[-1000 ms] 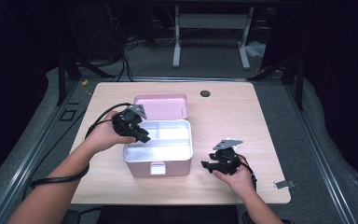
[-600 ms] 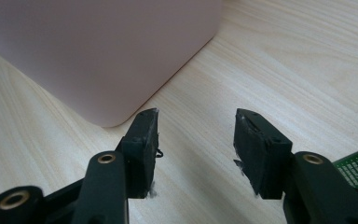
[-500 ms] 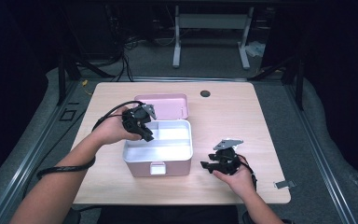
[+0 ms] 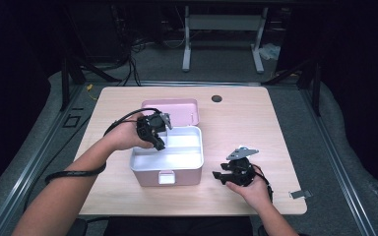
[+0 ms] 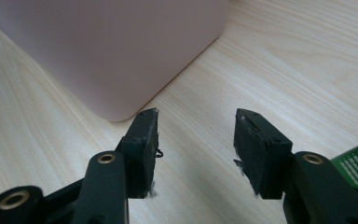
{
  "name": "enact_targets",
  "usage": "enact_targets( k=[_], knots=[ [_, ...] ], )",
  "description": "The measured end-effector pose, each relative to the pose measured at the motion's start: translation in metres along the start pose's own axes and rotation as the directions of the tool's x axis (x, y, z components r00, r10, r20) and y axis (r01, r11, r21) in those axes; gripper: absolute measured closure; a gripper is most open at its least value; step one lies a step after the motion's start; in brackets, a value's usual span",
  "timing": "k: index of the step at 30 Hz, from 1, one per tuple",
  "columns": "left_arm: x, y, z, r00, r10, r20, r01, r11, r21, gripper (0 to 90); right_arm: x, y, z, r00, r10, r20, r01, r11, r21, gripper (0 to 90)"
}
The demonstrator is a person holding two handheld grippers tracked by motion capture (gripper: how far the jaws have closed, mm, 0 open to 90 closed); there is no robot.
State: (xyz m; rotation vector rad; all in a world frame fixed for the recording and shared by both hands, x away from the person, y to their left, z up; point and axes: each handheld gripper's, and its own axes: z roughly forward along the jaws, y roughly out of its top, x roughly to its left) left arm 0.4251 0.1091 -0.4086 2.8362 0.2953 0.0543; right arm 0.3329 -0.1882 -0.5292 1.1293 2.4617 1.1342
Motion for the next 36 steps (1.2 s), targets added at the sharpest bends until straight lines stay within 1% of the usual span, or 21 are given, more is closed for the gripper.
enact_targets(
  k=[7,9,10,11,13,17,19,20,21,24,28,29,31,33,36],
  knots=[
    [0.000,0.007,0.005,0.9994,0.028,0.021,-0.028,0.9993,0.023,82.8,-0.003,-0.006,-0.006,0.9997,0.021,0.014,-0.021,1.000,-0.006,49.7],
    [0.000,0.008,0.007,0.9992,0.032,0.023,-0.033,0.9988,0.037,83.5,-0.003,-0.007,-0.008,0.9995,0.025,0.019,-0.025,1.000,-0.009,49.7],
    [0.000,0.008,0.008,0.9992,0.032,0.026,-0.033,0.9985,0.043,84.3,-0.003,-0.008,-0.009,0.9994,0.029,0.019,-0.029,1.000,-0.010,49.7],
    [0.001,0.008,0.008,0.9992,0.031,0.026,-0.032,0.9984,0.045,85.1,-0.003,-0.009,-0.009,0.9995,0.030,0.001,-0.030,0.999,-0.016,49.7],
    [0.001,0.009,0.008,0.9990,0.035,0.029,-0.036,0.9980,0.051,85.7,-0.002,-0.010,-0.010,0.9992,0.034,0.024,-0.033,0.999,-0.010,49.7],
    [0.002,0.012,0.009,0.9983,0.048,0.033,-0.050,0.9964,0.069,86.2,-0.003,-0.012,-0.011,0.9991,0.033,0.026,-0.033,0.999,-0.005,49.7],
    [0.001,0.014,0.011,0.9978,0.059,0.032,-0.061,0.9944,0.086,86.4,-0.003,-0.012,-0.012,0.9988,0.042,0.027,-0.041,0.999,-0.006,49.7],
    [0.001,0.015,0.012,0.9973,0.066,0.032,-0.069,0.9925,0.101,86.4,-0.003,-0.013,-0.012,0.9988,0.039,0.029,-0.039,0.999,-0.006,49.7],
    [0.001,0.016,0.013,0.9970,0.071,0.031,-0.074,0.9917,0.105,86.4,-0.003,-0.013,-0.013,0.9986,0.039,0.036,-0.039,0.999,-0.006,49.7],
    [0.000,0.020,0.016,0.9954,0.091,0.031,-0.094,0.9860,0.138,86.4,-0.003,-0.014,-0.014,0.9987,0.040,0.031,-0.039,0.999,-0.006,49.7],
    [0.000,0.023,0.018,0.9941,0.102,0.037,-0.107,0.9809,0.163,86.5,-0.004,-0.015,-0.015,0.9985,0.041,0.037,-0.041,0.999,-0.004,49.7],
    [0.000,0.023,0.019,0.9940,0.103,0.039,-0.108,0.9811,0.161,86.6,-0.004,-0.015,-0.015,0.9984,0.043,0.036,-0.043,0.999,-0.005,49.7],
    [0.000,0.024,0.019,0.9924,0.117,0.038,-0.122,0.9784,0.167,87.2,-0.004,-0.015,-0.015,0.9983,0.043,0.040,-0.043,0.999,-0.006,49.7],
    [-0.001,0.024,0.019,0.9914,0.126,0.036,-0.130,0.9774,0.167,88.0,-0.003,-0.016,-0.015,0.9982,0.046,0.040,-0.046,0.999,-0.006,49.7],
    [-0.002,0.024,0.019,0.9876,0.152,0.040,-0.156,0.9725,0.173,88.8,-0.004,-0.016,-0.015,0.9981,0.047,0.040,-0.046,0.999,-0.006,49.7]
  ],
)
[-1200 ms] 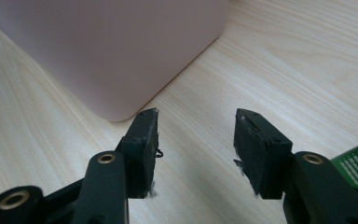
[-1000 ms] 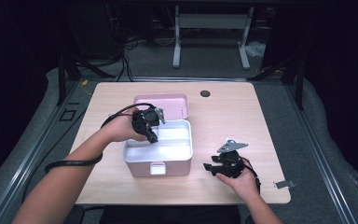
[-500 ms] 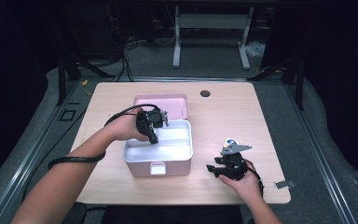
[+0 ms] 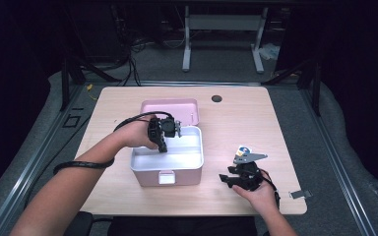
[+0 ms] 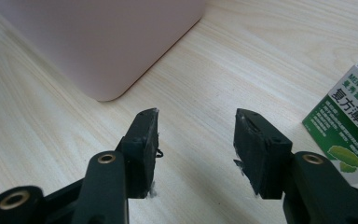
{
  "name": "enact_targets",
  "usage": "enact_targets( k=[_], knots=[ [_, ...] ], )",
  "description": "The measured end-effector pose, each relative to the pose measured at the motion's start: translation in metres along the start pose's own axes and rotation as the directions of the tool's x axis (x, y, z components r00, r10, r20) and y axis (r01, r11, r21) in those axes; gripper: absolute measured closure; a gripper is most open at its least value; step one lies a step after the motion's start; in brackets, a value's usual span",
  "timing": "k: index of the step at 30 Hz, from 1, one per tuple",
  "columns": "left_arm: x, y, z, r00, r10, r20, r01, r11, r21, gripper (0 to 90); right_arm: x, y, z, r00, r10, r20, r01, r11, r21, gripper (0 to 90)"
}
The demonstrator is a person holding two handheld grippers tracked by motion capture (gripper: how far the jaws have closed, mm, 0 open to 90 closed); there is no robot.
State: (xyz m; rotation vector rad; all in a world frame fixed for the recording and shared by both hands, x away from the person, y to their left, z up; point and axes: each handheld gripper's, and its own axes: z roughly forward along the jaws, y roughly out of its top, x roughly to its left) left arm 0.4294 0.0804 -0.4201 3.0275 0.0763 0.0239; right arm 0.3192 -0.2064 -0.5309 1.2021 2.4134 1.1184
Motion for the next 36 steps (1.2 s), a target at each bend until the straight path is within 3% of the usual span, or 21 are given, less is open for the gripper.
enact_targets(
  k=[21,29,36],
  knots=[
    [-0.010,0.008,0.000,0.9941,0.093,-0.055,-0.090,0.9945,0.053,88.3,0.000,0.000,-0.001,1.0000,0.000,-0.001,0.000,1.000,-0.005,49.9],
    [-0.009,0.009,-0.004,0.9964,0.076,-0.038,-0.074,0.9959,0.053,89.2,-0.001,0.000,0.000,1.0000,0.001,-0.001,-0.001,1.000,-0.003,49.9],
    [-0.010,0.008,-0.013,0.9962,0.067,-0.055,-0.065,0.9970,0.043,89.4,0.000,0.001,-0.001,1.0000,0.002,-0.002,-0.002,1.000,-0.005,49.9]
  ],
)
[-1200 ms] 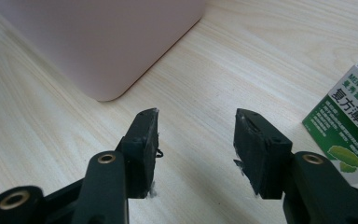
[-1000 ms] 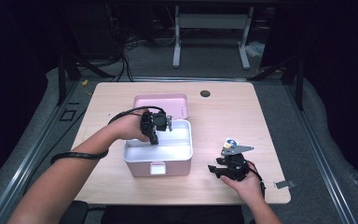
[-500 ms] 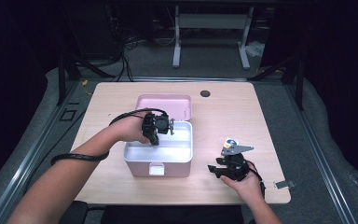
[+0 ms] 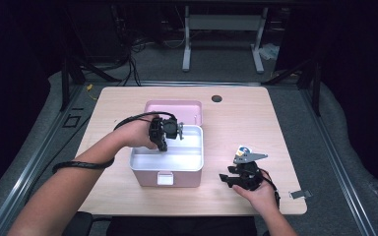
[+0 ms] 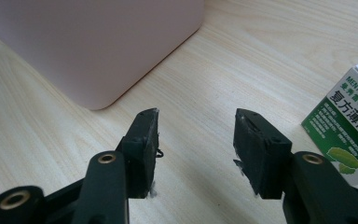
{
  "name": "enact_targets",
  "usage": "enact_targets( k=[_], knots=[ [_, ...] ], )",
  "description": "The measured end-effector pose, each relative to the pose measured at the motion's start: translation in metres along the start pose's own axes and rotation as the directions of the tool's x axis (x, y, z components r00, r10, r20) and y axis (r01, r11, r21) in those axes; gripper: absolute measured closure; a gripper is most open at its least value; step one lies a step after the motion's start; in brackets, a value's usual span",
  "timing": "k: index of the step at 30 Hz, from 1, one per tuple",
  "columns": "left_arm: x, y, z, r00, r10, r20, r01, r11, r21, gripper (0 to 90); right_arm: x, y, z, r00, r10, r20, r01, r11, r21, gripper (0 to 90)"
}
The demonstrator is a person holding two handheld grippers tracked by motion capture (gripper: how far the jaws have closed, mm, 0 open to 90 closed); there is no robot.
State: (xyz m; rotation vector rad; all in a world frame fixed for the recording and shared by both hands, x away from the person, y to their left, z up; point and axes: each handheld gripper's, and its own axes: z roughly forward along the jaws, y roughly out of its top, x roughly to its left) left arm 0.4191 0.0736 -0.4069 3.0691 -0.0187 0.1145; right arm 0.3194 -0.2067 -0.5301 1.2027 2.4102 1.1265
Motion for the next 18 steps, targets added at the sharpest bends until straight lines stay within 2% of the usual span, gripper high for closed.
enact_targets(
  k=[5,10,11,14,18],
  knots=[
    [-0.001,-0.002,-0.009,0.9999,-0.012,-0.003,0.012,0.9998,-0.017,89.4,0.000,0.000,0.000,1.0000,0.001,0.000,-0.001,1.000,-0.001,49.9],
    [0.001,-0.010,-0.020,0.9990,-0.044,-0.012,0.043,0.9982,-0.041,89.3,0.000,0.001,0.001,1.0000,-0.002,-0.003,0.002,1.000,0.000,49.9],
    [0.001,-0.012,-0.022,0.9981,-0.061,-0.010,0.060,0.9967,-0.053,89.3,0.000,0.001,0.001,1.0000,-0.006,-0.005,0.006,1.000,-0.001,49.9],
    [0.002,-0.020,-0.027,0.9969,-0.079,-0.005,0.078,0.9953,-0.057,89.3,0.000,0.002,0.001,1.0000,-0.004,-0.008,0.004,1.000,-0.003,49.9],
    [0.003,-0.032,-0.031,0.9913,-0.131,0.006,0.131,0.9886,-0.073,89.3,0.001,0.003,0.003,1.0000,-0.003,-0.006,0.003,1.000,-0.004,49.9]
  ],
)
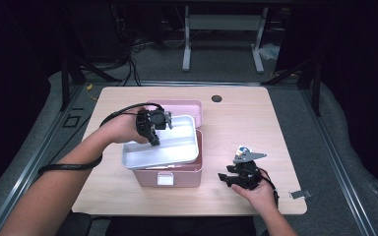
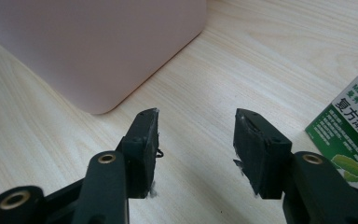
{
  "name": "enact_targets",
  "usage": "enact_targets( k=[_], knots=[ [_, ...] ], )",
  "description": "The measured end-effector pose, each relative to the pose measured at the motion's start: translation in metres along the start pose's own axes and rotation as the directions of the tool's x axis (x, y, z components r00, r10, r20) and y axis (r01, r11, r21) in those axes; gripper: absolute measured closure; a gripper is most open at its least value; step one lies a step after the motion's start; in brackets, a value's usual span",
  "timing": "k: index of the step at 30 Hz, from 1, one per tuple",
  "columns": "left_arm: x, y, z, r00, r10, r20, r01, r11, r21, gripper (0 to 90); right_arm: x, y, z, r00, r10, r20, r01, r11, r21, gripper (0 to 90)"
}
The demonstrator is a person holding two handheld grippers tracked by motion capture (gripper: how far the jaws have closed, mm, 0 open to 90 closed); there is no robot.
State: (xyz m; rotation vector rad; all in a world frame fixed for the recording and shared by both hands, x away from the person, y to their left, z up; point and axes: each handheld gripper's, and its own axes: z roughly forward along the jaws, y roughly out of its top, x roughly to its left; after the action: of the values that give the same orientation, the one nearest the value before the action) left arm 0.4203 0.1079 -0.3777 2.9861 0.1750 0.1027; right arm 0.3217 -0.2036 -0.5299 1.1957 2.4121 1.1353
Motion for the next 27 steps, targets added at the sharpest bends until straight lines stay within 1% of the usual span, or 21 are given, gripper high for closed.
enact_targets(
  k=[1,3,4,5,6,7,8,10,12,13,15,17,18,19,20,21,22,23,24,26,27],
  knots=[
    [0.001,-0.004,-0.001,0.9999,-0.010,0.001,0.010,0.9999,-0.005,89.4,0.000,0.000,0.000,1.0000,-0.003,0.000,0.003,1.000,0.000,49.9],
    [0.004,-0.013,-0.003,0.9987,-0.052,0.006,0.052,0.9984,-0.023,89.3,0.000,0.001,0.001,0.9999,-0.009,-0.006,0.009,1.000,0.000,49.9],
    [0.006,-0.017,-0.005,0.9978,-0.066,0.003,0.066,0.9976,-0.023,89.4,0.000,0.001,0.001,0.9999,-0.007,-0.009,0.007,1.000,0.000,49.9],
    [0.006,-0.017,-0.005,0.9978,-0.066,0.003,0.066,0.9976,-0.023,89.4,0.000,0.001,0.001,0.9999,-0.007,-0.009,0.007,1.000,0.000,49.9],
    [0.009,-0.030,-0.007,0.9939,-0.110,0.006,0.110,0.9935,-0.028,89.4,0.001,0.003,0.003,0.9999,-0.009,-0.012,0.009,1.000,0.000,49.9],
    [0.010,-0.035,-0.008,0.9923,-0.124,0.004,0.124,0.9918,-0.030,89.3,0.001,0.003,0.003,0.9999,-0.008,-0.006,0.008,1.000,0.002,49.9],
    [0.011,-0.043,-0.009,0.9885,-0.151,0.002,0.151,0.9880,-0.032,89.4,0.001,0.003,0.003,0.9999,-0.010,-0.009,0.010,1.000,0.002,49.9],
    [0.013,-0.056,-0.010,0.9826,-0.186,-0.003,0.185,0.9821,-0.033,89.4,0.001,0.004,0.005,0.9997,-0.014,-0.018,0.014,1.000,0.000,49.9],
    [0.015,-0.072,-0.013,0.9711,-0.238,-0.015,0.237,0.9707,-0.038,89.4,0.001,0.005,0.006,0.9996,-0.019,-0.018,0.019,1.000,0.001,49.9],
    [0.017,-0.083,-0.014,0.9626,-0.271,-0.011,0.270,0.9619,-0.042,89.4,0.002,0.006,0.006,0.9997,-0.019,-0.013,0.019,1.000,0.002,49.9],
    [0.019,-0.099,-0.017,0.9487,-0.316,-0.011,0.315,0.9476,-0.052,89.4,0.002,0.006,0.007,0.9996,-0.023,-0.014,0.023,1.000,0.002,49.9],
    [0.021,-0.116,-0.019,0.9342,-0.357,-0.011,0.356,0.9333,-0.050,89.3,0.002,0.007,0.007,0.9995,-0.027,-0.017,0.027,1.000,0.007,49.9],
    [0.022,-0.124,-0.020,0.9254,-0.379,-0.013,0.378,0.9247,-0.049,89.4,0.002,0.007,0.008,0.9995,-0.025,-0.020,0.026,1.000,0.002,49.9],
    [0.023,-0.132,-0.020,0.9146,-0.404,-0.013,0.403,0.9136,-0.053,89.4,0.002,0.008,0.008,0.9994,-0.023,-0.025,0.023,1.000,-0.002,49.9],
    [0.023,-0.140,-0.020,0.9062,-0.423,-0.014,0.421,0.9054,-0.052,89.4,0.002,0.008,0.008,0.9995,-0.028,-0.017,0.028,1.000,-0.001,49.9],
    [0.024,-0.148,-0.019,0.8950,-0.446,-0.013,0.445,0.8941,-0.054,89.4,0.003,0.008,0.009,0.9994,-0.030,-0.015,0.030,1.000,0.002,49.9],
    [0.024,-0.155,-0.018,0.8812,-0.473,-0.012,0.471,0.8801,-0.059,89.4,0.003,0.008,0.009,0.9994,-0.031,-0.017,0.031,1.000,0.003,49.9],
    [0.025,-0.162,-0.016,0.8693,-0.494,-0.013,0.493,0.8682,-0.059,89.4,0.003,0.009,0.010,0.9994,-0.029,-0.018,0.029,1.000,0.004,49.9],
    [0.026,-0.169,-0.014,0.8558,-0.517,-0.012,0.516,0.8548,-0.058,89.4,0.003,0.009,0.010,0.9994,-0.029,-0.019,0.029,1.000,0.008,49.9],
    [0.026,-0.181,-0.010,0.8317,-0.555,-0.015,0.553,0.8308,-0.060,89.3,0.003,0.009,0.011,0.9994,-0.028,-0.022,0.028,1.000,0.007,49.9],
    [0.026,-0.188,-0.007,0.8183,-0.575,-0.008,0.573,0.8170,-0.062,89.4,0.003,0.009,0.011,0.9992,-0.032,-0.024,0.032,0.999,0.005,49.9]
  ],
)
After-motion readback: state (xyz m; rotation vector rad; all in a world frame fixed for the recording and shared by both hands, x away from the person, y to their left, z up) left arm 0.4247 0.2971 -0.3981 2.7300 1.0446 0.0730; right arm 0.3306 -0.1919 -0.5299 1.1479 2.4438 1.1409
